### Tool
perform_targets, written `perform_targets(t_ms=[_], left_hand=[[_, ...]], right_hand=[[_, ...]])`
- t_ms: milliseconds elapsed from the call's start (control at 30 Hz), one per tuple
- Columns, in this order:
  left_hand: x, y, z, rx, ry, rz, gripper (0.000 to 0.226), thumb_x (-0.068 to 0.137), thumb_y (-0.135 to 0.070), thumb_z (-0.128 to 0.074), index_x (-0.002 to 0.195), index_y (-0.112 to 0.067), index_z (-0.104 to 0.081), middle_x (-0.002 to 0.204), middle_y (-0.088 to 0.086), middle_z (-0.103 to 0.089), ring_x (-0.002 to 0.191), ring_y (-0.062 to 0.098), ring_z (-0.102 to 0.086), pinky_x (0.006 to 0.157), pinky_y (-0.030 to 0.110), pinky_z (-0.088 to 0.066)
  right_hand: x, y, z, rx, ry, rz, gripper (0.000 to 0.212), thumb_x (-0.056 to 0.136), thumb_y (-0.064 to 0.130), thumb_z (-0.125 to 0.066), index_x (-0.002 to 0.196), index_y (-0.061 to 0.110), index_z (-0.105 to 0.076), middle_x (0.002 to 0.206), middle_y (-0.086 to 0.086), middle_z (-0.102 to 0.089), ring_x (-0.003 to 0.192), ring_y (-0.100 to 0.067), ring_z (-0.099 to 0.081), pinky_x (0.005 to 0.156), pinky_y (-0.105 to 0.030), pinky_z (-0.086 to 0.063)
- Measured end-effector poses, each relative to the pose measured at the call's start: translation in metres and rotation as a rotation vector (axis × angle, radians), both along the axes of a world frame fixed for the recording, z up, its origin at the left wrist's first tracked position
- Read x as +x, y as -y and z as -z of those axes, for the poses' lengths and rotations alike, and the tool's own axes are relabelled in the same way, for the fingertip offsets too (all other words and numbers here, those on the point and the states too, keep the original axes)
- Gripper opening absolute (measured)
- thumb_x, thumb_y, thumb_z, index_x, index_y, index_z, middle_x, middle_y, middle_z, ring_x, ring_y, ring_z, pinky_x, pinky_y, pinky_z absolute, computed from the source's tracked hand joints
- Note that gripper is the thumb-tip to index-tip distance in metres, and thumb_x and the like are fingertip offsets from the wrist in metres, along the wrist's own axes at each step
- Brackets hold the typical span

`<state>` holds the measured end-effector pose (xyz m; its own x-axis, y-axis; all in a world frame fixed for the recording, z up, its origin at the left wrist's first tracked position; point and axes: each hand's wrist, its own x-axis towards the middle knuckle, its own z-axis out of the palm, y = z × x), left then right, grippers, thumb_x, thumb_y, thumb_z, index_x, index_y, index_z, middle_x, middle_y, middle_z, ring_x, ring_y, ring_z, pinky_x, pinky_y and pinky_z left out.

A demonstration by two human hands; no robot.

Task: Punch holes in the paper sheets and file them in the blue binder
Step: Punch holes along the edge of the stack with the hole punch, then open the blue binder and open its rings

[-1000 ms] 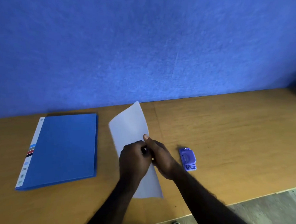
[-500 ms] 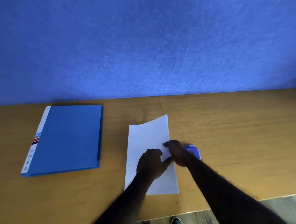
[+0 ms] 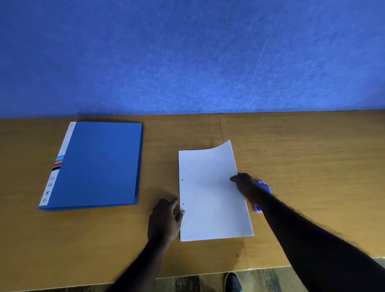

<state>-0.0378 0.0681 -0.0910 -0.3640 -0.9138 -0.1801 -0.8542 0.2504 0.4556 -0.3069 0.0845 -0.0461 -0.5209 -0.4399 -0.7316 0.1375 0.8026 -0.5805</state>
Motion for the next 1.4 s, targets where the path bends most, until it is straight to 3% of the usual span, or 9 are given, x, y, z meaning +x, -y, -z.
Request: perform_targets(t_ms=[167,233,367,500,700,900,1133,1267,1400], left_hand=[[-0.004,-0.005,0.006,-0.02,0.006,-0.006,0.046,0.093,-0.043,-0.055,0.137,-0.03,-0.05,0.121,-0.002,-0.057,0.112,0.016,-0.052,0.088,0.03,-0.051],[-0.005,-0.004,0.008,-0.026,0.017,-0.001,0.044,0.093,-0.043,-0.054,0.135,-0.031,-0.052,0.119,-0.003,-0.059,0.111,0.016,-0.053,0.088,0.031,-0.051],[-0.004,-0.003,0.01,-0.022,0.022,-0.005,0.043,0.093,-0.044,-0.054,0.135,-0.032,-0.052,0.12,-0.004,-0.059,0.111,0.016,-0.053,0.087,0.03,-0.051],[-0.004,-0.004,0.01,-0.041,0.036,0.001,0.044,0.094,-0.045,-0.051,0.136,-0.032,-0.05,0.12,-0.004,-0.06,0.112,0.015,-0.053,0.088,0.028,-0.05],[0.002,-0.001,0.002,-0.022,-0.028,0.03,0.045,0.095,-0.049,-0.046,0.135,-0.028,-0.051,0.119,-0.004,-0.06,0.11,0.014,-0.055,0.088,0.028,-0.051],[0.044,0.027,-0.013,-0.064,-0.062,0.049,0.036,0.094,-0.041,-0.053,0.125,-0.023,-0.059,0.11,-0.005,-0.064,0.093,0.008,-0.06,0.076,0.025,-0.052],[0.117,0.089,-0.04,-0.273,-0.062,-0.085,0.024,0.083,-0.014,-0.066,0.106,-0.011,-0.069,0.1,0.01,-0.064,0.092,0.032,-0.062,0.077,0.04,-0.053],[0.16,0.121,-0.049,-0.271,0.099,-0.25,0.055,0.077,-0.027,-0.074,0.127,-0.012,-0.057,0.129,0.017,-0.048,0.119,0.039,-0.044,0.098,0.05,-0.037],[0.208,0.147,-0.046,-0.091,0.037,-0.537,0.097,0.071,-0.055,-0.075,0.147,-0.019,-0.027,0.156,0.018,-0.018,0.142,0.038,-0.018,0.111,0.055,-0.022]], right_hand=[[0.006,0.005,0.002,-0.048,-0.028,-0.051,0.015,0.095,0.014,-0.049,0.095,0.008,-0.062,0.075,-0.003,-0.062,0.062,-0.015,-0.054,0.054,-0.024,-0.039],[0.008,0.004,0.005,-0.087,-0.142,-0.098,0.019,0.091,0.011,-0.051,0.103,0.001,-0.062,0.085,-0.007,-0.066,0.067,-0.018,-0.056,0.054,-0.024,-0.039],[0.012,-0.005,0.005,-0.072,-0.422,-0.162,0.044,0.084,0.026,-0.06,0.123,0.008,-0.052,0.113,-0.012,-0.064,0.1,-0.032,-0.062,0.074,-0.033,-0.05],[0.021,-0.012,0.011,-0.067,-0.569,-0.26,0.073,0.086,0.03,-0.064,0.145,0.005,-0.03,0.142,-0.017,-0.045,0.129,-0.037,-0.044,0.101,-0.046,-0.044],[0.05,-0.018,0.016,-0.207,-0.741,-0.354,0.061,0.086,0.028,-0.066,0.138,0.006,-0.043,0.135,-0.014,-0.048,0.127,-0.032,-0.045,0.104,-0.043,-0.039],[0.097,0.0,0.018,-0.354,-0.683,-0.52,0.039,0.088,0.028,-0.065,0.124,0.016,-0.058,0.12,-0.003,-0.061,0.113,-0.02,-0.056,0.096,-0.04,-0.05],[0.154,0.033,0.02,-0.407,-0.496,-0.653,0.03,0.086,0.026,-0.065,0.113,0.013,-0.063,0.113,-0.004,-0.065,0.1,-0.019,-0.062,0.085,-0.035,-0.054],[0.187,0.056,0.018,-0.357,-0.359,-0.69,0.036,0.088,0.028,-0.067,0.12,0.012,-0.06,0.118,-0.006,-0.066,0.096,-0.015,-0.06,0.074,-0.025,-0.05],[0.216,0.077,0.013,-0.272,-0.133,-0.621,0.05,0.088,0.029,-0.068,0.132,0.01,-0.054,0.127,-0.007,-0.061,0.103,-0.018,-0.06,0.067,-0.022,-0.05]])
